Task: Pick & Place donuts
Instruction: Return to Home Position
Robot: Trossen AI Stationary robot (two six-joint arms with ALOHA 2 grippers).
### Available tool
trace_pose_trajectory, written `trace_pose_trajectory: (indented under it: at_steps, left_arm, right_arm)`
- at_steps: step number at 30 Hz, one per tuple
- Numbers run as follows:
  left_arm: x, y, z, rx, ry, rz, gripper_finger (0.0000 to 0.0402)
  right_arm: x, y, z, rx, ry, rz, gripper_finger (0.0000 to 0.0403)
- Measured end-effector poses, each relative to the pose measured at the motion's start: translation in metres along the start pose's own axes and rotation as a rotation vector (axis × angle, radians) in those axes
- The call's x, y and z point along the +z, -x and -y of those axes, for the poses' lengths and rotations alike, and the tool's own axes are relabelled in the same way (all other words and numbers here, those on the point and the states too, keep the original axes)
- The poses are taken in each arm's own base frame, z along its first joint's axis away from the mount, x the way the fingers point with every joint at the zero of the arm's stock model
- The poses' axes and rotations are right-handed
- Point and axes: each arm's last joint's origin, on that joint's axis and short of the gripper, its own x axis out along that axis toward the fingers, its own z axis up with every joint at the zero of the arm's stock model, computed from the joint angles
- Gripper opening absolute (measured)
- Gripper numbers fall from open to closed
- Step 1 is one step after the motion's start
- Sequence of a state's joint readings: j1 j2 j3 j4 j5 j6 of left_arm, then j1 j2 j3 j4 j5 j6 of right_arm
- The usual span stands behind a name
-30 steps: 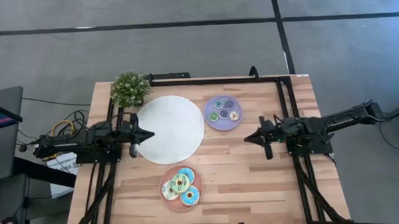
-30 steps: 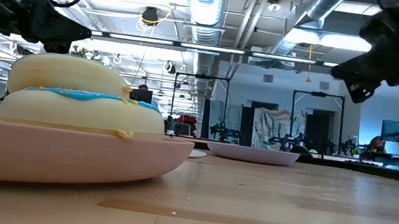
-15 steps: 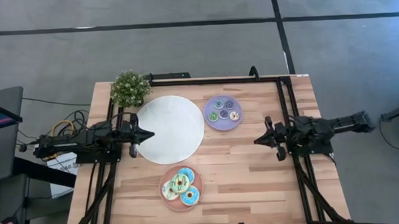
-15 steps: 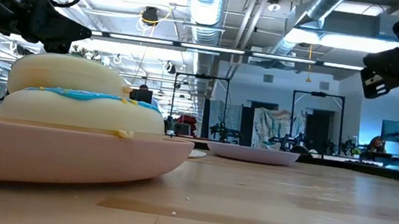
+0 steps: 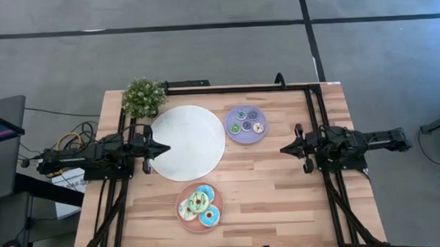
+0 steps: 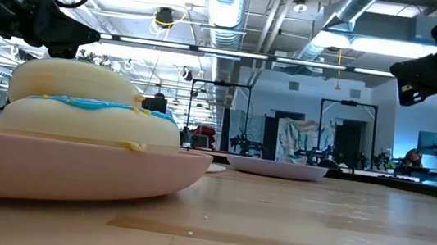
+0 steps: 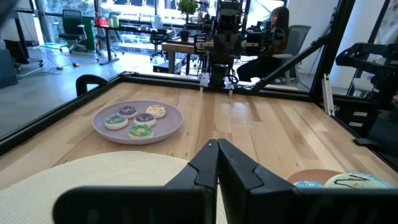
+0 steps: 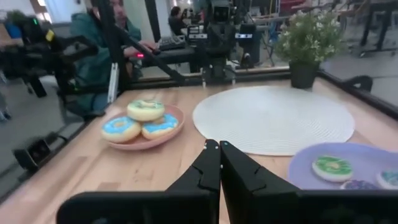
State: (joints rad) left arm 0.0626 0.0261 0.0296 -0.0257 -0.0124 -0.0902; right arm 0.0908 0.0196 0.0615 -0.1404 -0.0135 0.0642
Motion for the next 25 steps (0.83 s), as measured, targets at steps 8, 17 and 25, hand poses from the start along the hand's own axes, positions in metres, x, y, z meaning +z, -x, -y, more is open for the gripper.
trace_pose_trajectory:
  at_steps: [8,17,25]
  left_arm:
    - [0.0000,0.0000,0.0000,0.001,0.000,0.000,0.0000]
    - [0.0000,0.0000,0.0000,0.001,0.000,0.000,0.0000]
    - [0.0000,0.0000,0.0000,0.001,0.000,0.000,0.0000]
  right_arm:
    - [-0.0001,-0.0001,0.0015,-0.016,0.044,-0.002,0.0000]
    - [-0.0001,-0.0001,0.0015,-0.015,0.044,-0.002,0.0000]
    - [-0.0001,-0.0001,0.0015,-0.015,0.044,-0.002,0.0000]
